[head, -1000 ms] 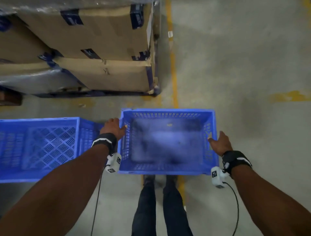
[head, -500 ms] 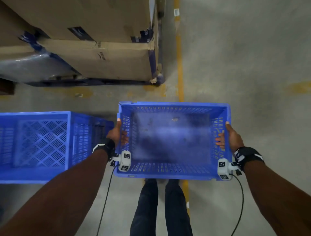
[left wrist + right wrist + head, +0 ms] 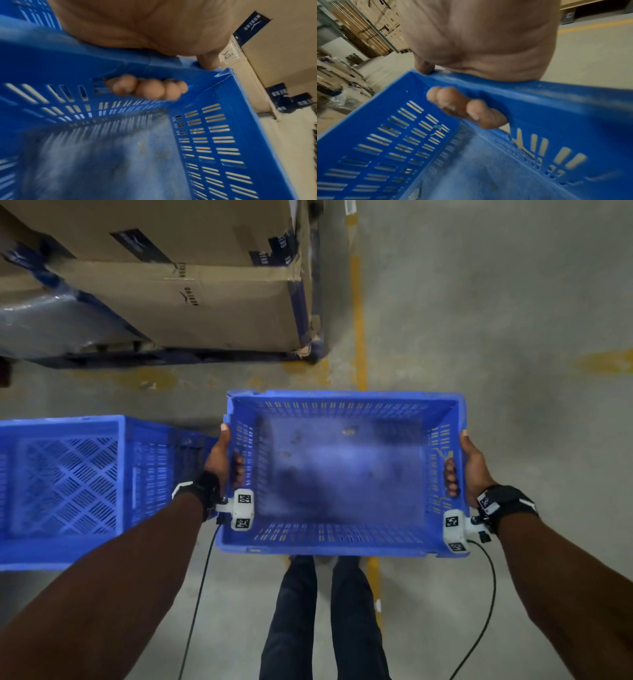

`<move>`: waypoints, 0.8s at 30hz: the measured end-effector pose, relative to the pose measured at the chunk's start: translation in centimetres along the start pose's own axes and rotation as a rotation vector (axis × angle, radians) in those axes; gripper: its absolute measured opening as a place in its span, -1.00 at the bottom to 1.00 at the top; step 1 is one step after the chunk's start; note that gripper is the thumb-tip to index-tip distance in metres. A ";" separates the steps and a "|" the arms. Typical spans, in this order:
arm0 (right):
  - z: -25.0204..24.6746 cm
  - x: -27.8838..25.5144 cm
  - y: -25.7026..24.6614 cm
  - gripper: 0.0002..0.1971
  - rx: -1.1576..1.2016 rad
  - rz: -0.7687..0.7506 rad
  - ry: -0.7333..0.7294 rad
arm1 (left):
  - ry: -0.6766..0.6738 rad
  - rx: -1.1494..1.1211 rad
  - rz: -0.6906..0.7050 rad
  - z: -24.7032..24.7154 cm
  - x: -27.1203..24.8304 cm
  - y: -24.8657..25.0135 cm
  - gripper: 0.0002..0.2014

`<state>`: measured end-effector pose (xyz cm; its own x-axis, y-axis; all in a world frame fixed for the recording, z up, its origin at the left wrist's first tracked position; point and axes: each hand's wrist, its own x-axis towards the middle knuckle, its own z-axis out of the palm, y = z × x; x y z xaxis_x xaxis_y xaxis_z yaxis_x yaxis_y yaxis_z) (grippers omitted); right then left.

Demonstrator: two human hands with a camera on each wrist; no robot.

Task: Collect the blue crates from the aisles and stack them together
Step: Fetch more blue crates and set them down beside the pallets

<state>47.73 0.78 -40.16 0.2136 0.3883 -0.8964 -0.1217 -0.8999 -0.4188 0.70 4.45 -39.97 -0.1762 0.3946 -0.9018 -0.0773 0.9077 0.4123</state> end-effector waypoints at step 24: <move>-7.0 -36.3 -12.1 -0.24 0.018 -0.198 0.020 | 0.134 0.067 0.325 -4.4 -36.8 11.9 -0.25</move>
<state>48.23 -3.83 -1.53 0.2539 0.5536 -0.7931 -0.0924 -0.8023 -0.5897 1.91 0.08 -1.29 -0.3083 0.6462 -0.6982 0.0680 0.7470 0.6613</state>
